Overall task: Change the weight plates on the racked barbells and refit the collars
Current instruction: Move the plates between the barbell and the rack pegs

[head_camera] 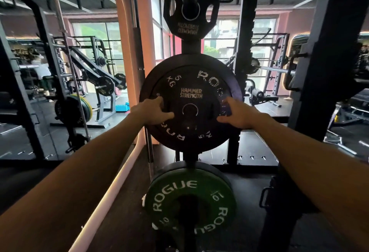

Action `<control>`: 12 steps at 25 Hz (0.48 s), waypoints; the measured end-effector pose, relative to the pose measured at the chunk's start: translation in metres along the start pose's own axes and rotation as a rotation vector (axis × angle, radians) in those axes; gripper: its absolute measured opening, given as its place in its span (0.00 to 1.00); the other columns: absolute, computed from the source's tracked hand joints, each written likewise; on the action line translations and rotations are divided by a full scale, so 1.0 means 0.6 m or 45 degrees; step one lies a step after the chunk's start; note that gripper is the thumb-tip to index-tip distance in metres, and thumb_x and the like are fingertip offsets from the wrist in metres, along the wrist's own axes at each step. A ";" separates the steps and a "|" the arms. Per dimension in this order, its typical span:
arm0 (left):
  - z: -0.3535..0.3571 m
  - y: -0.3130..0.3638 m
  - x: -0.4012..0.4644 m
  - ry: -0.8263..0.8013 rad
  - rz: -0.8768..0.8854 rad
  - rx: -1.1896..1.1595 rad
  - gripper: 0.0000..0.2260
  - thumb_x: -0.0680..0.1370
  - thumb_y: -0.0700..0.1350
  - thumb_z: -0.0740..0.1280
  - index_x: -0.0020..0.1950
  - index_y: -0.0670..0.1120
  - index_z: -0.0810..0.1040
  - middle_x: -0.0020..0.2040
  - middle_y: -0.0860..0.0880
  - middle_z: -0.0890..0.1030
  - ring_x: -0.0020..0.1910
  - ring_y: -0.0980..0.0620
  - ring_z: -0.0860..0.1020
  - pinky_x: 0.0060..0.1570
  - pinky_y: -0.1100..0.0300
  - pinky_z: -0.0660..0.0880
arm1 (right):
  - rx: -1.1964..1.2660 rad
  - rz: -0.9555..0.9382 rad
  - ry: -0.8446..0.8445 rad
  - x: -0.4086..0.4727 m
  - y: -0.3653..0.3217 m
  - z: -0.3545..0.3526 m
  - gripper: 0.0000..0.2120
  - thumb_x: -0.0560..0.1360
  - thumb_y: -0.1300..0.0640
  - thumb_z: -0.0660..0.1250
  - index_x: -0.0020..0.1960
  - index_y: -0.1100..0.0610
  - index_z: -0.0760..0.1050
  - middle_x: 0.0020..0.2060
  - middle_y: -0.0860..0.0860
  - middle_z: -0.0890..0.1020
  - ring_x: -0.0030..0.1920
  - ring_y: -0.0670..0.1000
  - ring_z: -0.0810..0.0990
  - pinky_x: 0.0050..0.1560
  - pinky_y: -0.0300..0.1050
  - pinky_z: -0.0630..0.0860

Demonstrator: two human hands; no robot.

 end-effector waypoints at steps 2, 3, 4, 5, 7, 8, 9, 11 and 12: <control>-0.017 0.014 -0.036 -0.035 0.010 -0.021 0.30 0.69 0.69 0.65 0.63 0.50 0.72 0.60 0.45 0.78 0.57 0.44 0.76 0.59 0.45 0.74 | -0.011 -0.013 0.005 -0.032 0.001 -0.022 0.34 0.69 0.36 0.68 0.68 0.50 0.64 0.63 0.54 0.74 0.61 0.58 0.75 0.64 0.59 0.70; -0.026 0.022 -0.055 -0.051 0.017 -0.035 0.31 0.69 0.69 0.64 0.63 0.51 0.72 0.60 0.45 0.78 0.57 0.44 0.76 0.60 0.46 0.74 | -0.026 -0.036 0.018 -0.047 0.001 -0.034 0.33 0.69 0.35 0.68 0.68 0.50 0.66 0.62 0.54 0.74 0.60 0.57 0.75 0.63 0.59 0.70; -0.036 0.033 -0.075 -0.056 0.025 -0.039 0.31 0.68 0.70 0.64 0.63 0.51 0.73 0.59 0.45 0.78 0.57 0.45 0.76 0.59 0.47 0.74 | -0.048 -0.047 0.031 -0.066 0.000 -0.048 0.32 0.69 0.34 0.67 0.67 0.50 0.67 0.62 0.54 0.74 0.60 0.57 0.76 0.63 0.58 0.70; -0.046 0.044 -0.098 -0.053 0.028 -0.038 0.30 0.68 0.70 0.64 0.61 0.51 0.73 0.58 0.46 0.79 0.55 0.46 0.76 0.58 0.48 0.74 | -0.065 -0.051 0.038 -0.083 0.002 -0.058 0.33 0.69 0.33 0.67 0.68 0.49 0.67 0.62 0.54 0.74 0.60 0.57 0.75 0.63 0.57 0.70; -0.063 0.065 -0.142 -0.026 0.035 -0.049 0.27 0.68 0.70 0.65 0.57 0.51 0.74 0.55 0.46 0.79 0.52 0.46 0.77 0.55 0.50 0.75 | -0.077 -0.052 0.039 -0.117 0.009 -0.072 0.33 0.70 0.32 0.66 0.68 0.49 0.67 0.61 0.53 0.74 0.61 0.57 0.75 0.63 0.55 0.70; -0.070 0.075 -0.171 -0.012 0.034 -0.057 0.26 0.68 0.69 0.65 0.55 0.51 0.74 0.54 0.47 0.79 0.52 0.46 0.77 0.54 0.51 0.75 | -0.076 -0.058 0.039 -0.144 0.011 -0.080 0.34 0.69 0.32 0.66 0.68 0.49 0.67 0.62 0.53 0.74 0.61 0.57 0.75 0.63 0.55 0.70; -0.074 0.086 -0.201 -0.008 0.032 -0.069 0.25 0.68 0.69 0.66 0.54 0.51 0.74 0.53 0.47 0.79 0.51 0.46 0.77 0.54 0.52 0.75 | -0.072 -0.069 0.042 -0.169 0.014 -0.085 0.34 0.69 0.32 0.66 0.68 0.50 0.68 0.63 0.53 0.74 0.61 0.57 0.74 0.63 0.55 0.70; -0.081 0.108 -0.265 -0.001 0.045 -0.095 0.23 0.71 0.67 0.67 0.54 0.51 0.74 0.52 0.48 0.78 0.52 0.48 0.76 0.51 0.54 0.73 | -0.064 -0.077 0.036 -0.234 0.023 -0.100 0.34 0.70 0.32 0.66 0.69 0.50 0.68 0.64 0.53 0.74 0.62 0.56 0.74 0.63 0.54 0.70; -0.086 0.120 -0.298 0.012 0.058 -0.115 0.22 0.71 0.66 0.67 0.54 0.50 0.74 0.52 0.49 0.78 0.52 0.48 0.76 0.49 0.55 0.72 | -0.065 -0.076 0.030 -0.270 0.030 -0.106 0.34 0.70 0.32 0.66 0.69 0.50 0.67 0.64 0.53 0.74 0.62 0.56 0.74 0.63 0.54 0.71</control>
Point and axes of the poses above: each hand's wrist, its own x-axis towards the middle knuckle, its own z-axis out of the palm, y = z × x, the point moved 8 cm from there along x, towards the middle knuckle
